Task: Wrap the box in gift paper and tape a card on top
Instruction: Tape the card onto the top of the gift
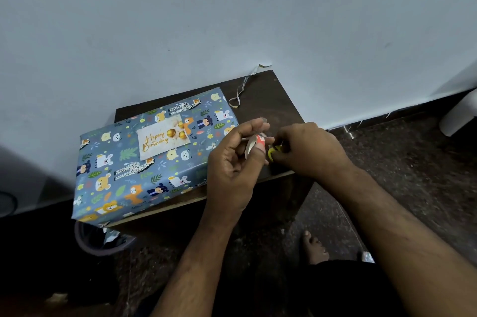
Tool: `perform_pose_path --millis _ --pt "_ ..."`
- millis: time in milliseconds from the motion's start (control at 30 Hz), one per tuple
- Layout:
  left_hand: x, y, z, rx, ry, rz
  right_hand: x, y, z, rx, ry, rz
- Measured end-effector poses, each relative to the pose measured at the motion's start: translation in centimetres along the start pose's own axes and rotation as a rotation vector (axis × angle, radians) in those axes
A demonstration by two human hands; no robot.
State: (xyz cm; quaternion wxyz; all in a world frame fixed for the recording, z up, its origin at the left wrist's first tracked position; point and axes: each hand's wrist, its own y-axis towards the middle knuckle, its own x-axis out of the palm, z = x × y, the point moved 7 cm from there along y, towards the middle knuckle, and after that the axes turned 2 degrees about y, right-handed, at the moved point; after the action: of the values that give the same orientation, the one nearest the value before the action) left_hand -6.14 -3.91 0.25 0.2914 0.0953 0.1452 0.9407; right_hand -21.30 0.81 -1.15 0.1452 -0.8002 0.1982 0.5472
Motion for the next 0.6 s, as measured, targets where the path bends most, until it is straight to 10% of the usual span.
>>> perform_pose_path --millis 333,600 --pt "-2.1 -5.2 3.1 -0.133 -0.05 0.194 -3.6 -6.4 -3.4 -0.106 1.085 0.072" --pt "-5.0 -6.2 3.3 -0.127 -0.087 0.163 -2.4 -9.9 -3.0 -0.276 0.936 -0.148"
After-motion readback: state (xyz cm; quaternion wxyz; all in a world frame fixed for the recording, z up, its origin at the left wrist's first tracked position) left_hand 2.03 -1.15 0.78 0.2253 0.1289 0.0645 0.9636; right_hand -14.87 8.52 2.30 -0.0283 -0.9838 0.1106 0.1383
